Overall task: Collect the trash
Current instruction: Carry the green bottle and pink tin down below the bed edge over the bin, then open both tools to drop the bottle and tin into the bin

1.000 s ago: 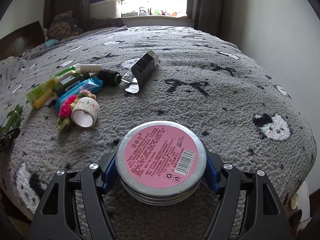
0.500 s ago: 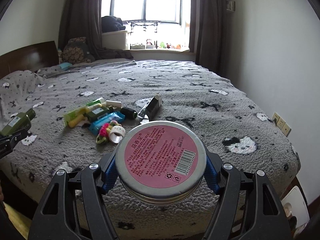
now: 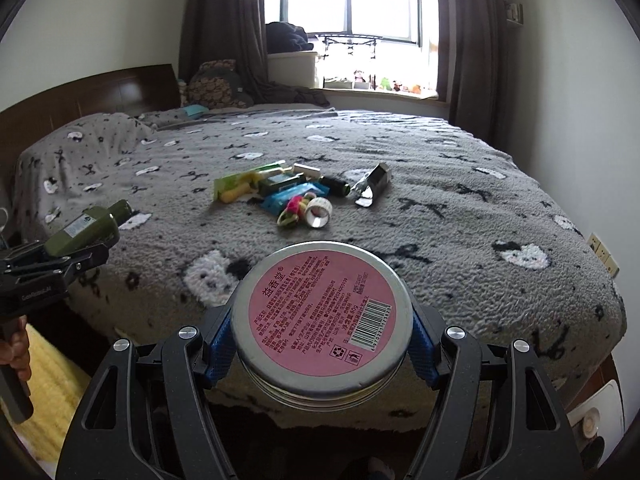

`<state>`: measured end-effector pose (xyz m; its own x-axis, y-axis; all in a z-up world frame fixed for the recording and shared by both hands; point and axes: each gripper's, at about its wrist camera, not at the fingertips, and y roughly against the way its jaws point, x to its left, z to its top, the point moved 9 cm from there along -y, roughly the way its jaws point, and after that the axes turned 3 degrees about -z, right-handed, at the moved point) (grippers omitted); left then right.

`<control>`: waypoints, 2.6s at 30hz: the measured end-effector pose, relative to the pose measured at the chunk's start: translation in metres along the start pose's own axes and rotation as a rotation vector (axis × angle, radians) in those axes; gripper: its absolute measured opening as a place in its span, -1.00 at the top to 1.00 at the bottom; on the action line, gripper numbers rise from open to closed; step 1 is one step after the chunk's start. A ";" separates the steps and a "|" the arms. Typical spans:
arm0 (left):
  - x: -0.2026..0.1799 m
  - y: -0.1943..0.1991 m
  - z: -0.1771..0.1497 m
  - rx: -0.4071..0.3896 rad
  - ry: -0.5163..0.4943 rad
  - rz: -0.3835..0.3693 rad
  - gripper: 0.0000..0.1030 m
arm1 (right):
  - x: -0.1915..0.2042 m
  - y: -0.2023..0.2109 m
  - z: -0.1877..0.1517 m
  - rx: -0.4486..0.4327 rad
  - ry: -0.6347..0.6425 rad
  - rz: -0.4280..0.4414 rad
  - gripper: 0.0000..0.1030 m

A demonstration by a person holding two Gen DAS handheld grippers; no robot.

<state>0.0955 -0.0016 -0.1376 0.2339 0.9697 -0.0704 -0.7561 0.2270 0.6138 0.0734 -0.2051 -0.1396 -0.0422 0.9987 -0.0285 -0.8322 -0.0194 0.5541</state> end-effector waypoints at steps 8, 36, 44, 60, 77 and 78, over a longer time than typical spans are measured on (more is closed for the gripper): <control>-0.016 -0.004 -0.053 0.096 -0.032 -0.058 0.05 | 0.019 -0.015 -0.047 0.115 -0.001 0.052 -0.38; -0.011 -0.076 -0.188 0.491 -0.013 -0.148 0.05 | 0.044 -0.077 -0.150 0.453 -0.050 0.154 -0.38; -0.016 -0.088 -0.203 0.557 -0.017 -0.175 0.05 | 0.050 -0.090 -0.173 0.532 -0.064 0.173 -0.38; -0.007 -0.101 -0.225 0.596 0.006 -0.156 0.04 | 0.088 -0.110 -0.205 0.613 -0.026 0.237 -0.39; -0.003 -0.087 -0.195 0.499 -0.031 -0.107 -0.39 | 0.076 -0.114 -0.144 0.493 -0.030 0.159 -0.54; -0.004 -0.083 -0.188 0.481 -0.037 -0.105 -0.41 | 0.071 -0.112 -0.140 0.475 -0.028 0.153 -0.54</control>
<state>0.0427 -0.0074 -0.3361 0.3222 0.9379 -0.1284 -0.3616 0.2473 0.8990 0.0858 -0.1382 -0.3201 -0.1244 0.9870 0.1016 -0.4738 -0.1490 0.8679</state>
